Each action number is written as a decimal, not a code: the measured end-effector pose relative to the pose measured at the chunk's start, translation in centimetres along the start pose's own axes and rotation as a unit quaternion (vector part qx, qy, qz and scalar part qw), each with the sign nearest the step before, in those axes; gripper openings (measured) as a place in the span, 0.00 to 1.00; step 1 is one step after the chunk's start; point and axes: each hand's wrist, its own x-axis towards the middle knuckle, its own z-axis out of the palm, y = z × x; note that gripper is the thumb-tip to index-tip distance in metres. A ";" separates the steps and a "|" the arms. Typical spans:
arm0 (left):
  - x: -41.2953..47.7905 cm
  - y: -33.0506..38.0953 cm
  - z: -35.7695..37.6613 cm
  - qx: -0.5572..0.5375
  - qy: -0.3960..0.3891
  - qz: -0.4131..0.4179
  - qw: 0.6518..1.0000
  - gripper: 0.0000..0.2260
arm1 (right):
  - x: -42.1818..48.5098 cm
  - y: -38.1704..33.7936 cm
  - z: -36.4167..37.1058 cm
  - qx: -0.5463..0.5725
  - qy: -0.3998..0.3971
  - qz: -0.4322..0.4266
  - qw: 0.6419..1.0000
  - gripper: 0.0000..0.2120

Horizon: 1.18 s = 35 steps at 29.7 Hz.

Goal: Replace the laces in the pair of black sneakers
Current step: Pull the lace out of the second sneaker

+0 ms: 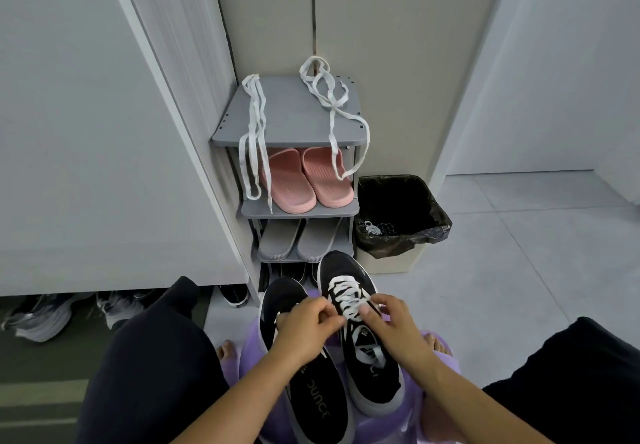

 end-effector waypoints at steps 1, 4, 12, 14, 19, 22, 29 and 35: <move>-0.2 0.1 0.3 -0.004 -0.001 0.010 1.000 0.05 | -0.1 0.3 0.6 -0.012 0.007 -0.004 1.000 0.21; -0.1 0.1 0.7 -0.035 0.001 0.032 0.999 0.10 | -0.3 0.6 1.2 -0.020 0.017 -0.014 1.000 0.27; 0.5 0.4 0.1 -0.102 0.044 0.052 0.992 0.13 | 0.0 1.3 1.3 -0.003 0.019 -0.030 0.999 0.21; 1.0 0.5 -1.0 -0.159 0.036 0.053 0.985 0.13 | 0.1 1.4 1.4 0.002 0.025 -0.035 0.999 0.18; 0.8 0.0 -1.1 -0.116 -0.034 0.013 0.993 0.09 | 0.2 1.3 1.6 0.013 0.030 -0.054 0.998 0.13; 0.4 0.1 -0.2 0.027 -0.061 0.045 0.997 0.13 | 0.2 1.2 1.5 0.015 0.027 -0.062 0.998 0.10; 0.9 -0.4 -0.3 -0.055 0.101 0.021 0.993 0.12 | 0.2 1.3 1.5 0.020 0.031 -0.061 0.997 0.09; 0.5 0.5 0.7 0.145 0.105 0.050 0.983 0.19 | -0.5 0.8 1.8 -0.022 0.051 -0.070 0.996 0.18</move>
